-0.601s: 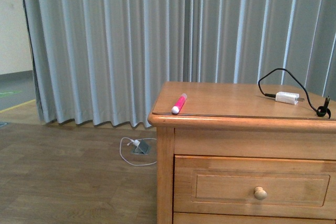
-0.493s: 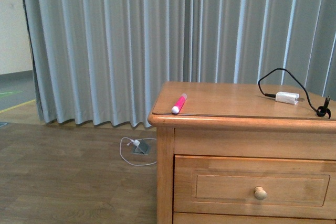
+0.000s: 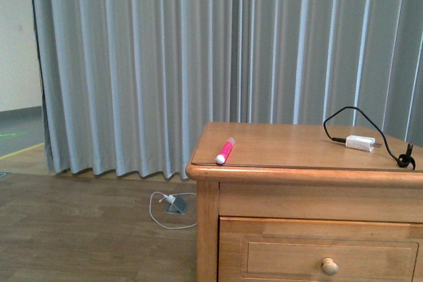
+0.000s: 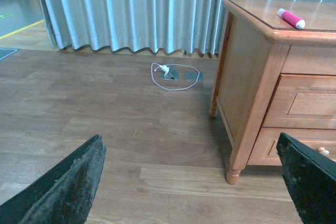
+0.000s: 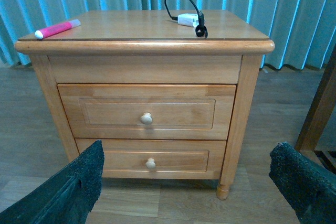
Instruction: Place pink marker in drawer with both arms
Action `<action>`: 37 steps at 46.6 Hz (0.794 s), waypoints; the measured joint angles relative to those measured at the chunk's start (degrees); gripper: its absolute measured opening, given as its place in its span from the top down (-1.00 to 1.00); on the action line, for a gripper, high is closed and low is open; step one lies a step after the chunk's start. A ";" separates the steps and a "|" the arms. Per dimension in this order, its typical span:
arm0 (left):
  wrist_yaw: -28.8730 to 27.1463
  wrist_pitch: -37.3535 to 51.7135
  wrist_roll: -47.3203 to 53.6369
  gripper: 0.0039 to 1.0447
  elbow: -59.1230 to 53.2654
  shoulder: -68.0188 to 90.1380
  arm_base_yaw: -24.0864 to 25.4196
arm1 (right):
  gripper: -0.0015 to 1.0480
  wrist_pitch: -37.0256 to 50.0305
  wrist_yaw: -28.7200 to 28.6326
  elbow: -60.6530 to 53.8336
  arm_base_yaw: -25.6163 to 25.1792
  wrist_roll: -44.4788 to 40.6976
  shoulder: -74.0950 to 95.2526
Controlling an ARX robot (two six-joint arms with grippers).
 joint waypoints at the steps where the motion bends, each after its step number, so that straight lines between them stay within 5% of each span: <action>1: 0.00 0.00 0.00 -0.89 0.00 0.00 0.00 | -0.84 0.00 0.00 0.00 0.00 0.00 0.00; 21: 0.00 0.00 0.00 -0.89 0.00 0.00 -0.02 | -0.84 0.00 0.00 0.00 0.00 0.02 0.00; 27: 0.04 0.00 0.00 -0.89 0.00 0.00 -0.02 | -0.84 -6.62 -4.24 3.17 -0.61 4.94 8.00; 37: 0.00 0.00 0.00 -0.89 0.00 0.00 -0.02 | -0.84 9.35 -2.14 6.03 4.24 7.15 31.26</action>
